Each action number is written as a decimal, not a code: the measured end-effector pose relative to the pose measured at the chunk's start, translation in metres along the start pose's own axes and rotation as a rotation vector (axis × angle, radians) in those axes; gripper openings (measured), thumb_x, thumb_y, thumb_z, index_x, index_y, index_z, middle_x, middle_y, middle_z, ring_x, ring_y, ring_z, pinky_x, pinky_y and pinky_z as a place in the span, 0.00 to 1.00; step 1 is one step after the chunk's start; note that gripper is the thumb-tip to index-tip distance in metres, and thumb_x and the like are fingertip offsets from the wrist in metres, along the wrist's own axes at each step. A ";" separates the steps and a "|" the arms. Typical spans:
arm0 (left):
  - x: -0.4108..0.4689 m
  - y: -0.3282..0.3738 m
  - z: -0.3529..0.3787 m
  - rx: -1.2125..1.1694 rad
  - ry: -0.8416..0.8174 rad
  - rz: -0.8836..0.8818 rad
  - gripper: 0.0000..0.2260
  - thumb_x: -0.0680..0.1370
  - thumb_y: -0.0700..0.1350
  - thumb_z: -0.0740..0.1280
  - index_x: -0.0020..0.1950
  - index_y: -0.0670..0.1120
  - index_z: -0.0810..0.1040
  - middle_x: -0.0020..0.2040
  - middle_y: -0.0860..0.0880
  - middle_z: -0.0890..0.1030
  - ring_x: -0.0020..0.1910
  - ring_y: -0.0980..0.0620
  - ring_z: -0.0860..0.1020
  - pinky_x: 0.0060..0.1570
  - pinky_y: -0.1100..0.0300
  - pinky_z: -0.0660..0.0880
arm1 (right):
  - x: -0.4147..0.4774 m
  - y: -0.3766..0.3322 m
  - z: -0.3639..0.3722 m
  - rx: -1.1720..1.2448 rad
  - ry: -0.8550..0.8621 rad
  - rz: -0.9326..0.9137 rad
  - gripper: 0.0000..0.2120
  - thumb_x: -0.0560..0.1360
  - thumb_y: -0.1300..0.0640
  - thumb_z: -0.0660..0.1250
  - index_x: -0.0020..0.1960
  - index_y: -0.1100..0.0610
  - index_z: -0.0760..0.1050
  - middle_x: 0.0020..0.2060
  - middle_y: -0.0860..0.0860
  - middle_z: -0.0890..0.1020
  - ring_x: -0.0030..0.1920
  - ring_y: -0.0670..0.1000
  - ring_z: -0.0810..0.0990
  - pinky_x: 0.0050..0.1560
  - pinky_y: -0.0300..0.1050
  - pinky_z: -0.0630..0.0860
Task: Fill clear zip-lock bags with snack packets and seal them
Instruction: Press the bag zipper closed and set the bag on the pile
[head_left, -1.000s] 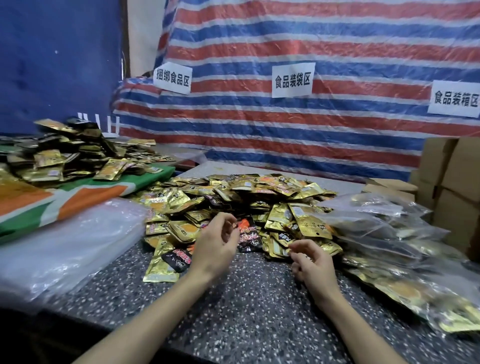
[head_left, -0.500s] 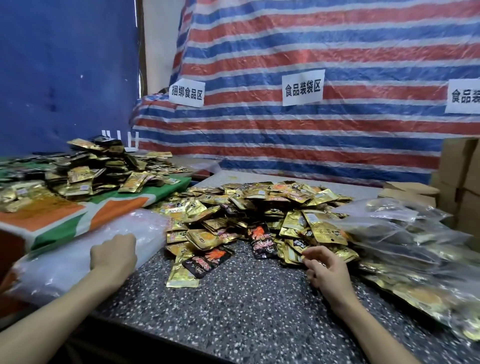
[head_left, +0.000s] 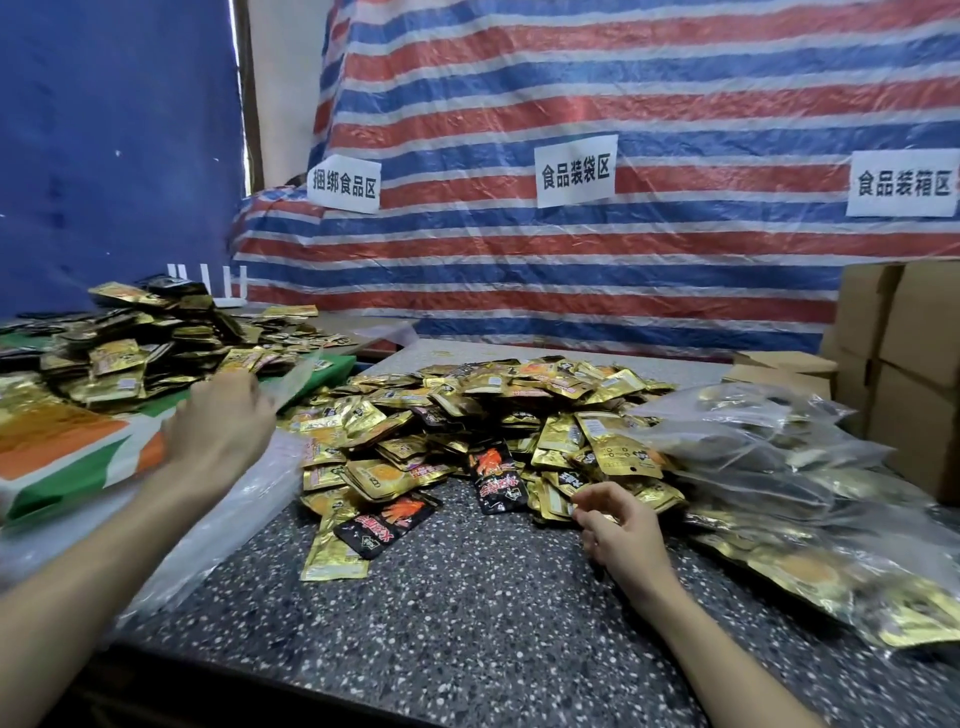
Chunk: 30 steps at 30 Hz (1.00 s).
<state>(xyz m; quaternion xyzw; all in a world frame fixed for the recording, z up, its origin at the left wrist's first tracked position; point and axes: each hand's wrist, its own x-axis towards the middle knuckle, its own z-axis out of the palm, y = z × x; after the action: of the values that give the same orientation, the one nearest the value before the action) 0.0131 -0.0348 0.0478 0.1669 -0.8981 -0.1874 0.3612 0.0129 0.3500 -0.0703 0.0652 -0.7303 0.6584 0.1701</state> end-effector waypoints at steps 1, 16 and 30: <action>-0.009 0.017 -0.001 -0.107 0.023 0.093 0.08 0.79 0.44 0.66 0.43 0.43 0.79 0.38 0.45 0.80 0.34 0.45 0.75 0.37 0.53 0.71 | 0.000 -0.001 0.000 0.013 -0.002 0.004 0.09 0.75 0.70 0.67 0.44 0.58 0.80 0.40 0.53 0.82 0.28 0.47 0.73 0.25 0.35 0.68; -0.171 0.142 0.130 -0.772 -0.479 0.798 0.11 0.80 0.49 0.68 0.43 0.44 0.76 0.37 0.50 0.78 0.31 0.54 0.75 0.29 0.61 0.72 | 0.004 -0.007 -0.007 0.302 -0.078 0.111 0.29 0.63 0.24 0.68 0.34 0.52 0.81 0.31 0.50 0.78 0.28 0.47 0.72 0.26 0.40 0.63; -0.170 0.135 0.118 -0.974 -0.830 0.624 0.26 0.70 0.76 0.57 0.36 0.58 0.82 0.35 0.54 0.81 0.35 0.51 0.78 0.38 0.58 0.72 | -0.004 -0.014 -0.006 0.193 -0.179 0.203 0.05 0.62 0.58 0.67 0.29 0.58 0.74 0.26 0.53 0.73 0.28 0.51 0.69 0.28 0.40 0.64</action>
<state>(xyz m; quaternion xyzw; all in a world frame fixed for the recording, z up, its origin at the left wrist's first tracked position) 0.0227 0.1827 -0.0691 -0.3635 -0.7816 -0.5035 0.0596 0.0216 0.3534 -0.0581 0.0656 -0.6788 0.7307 0.0299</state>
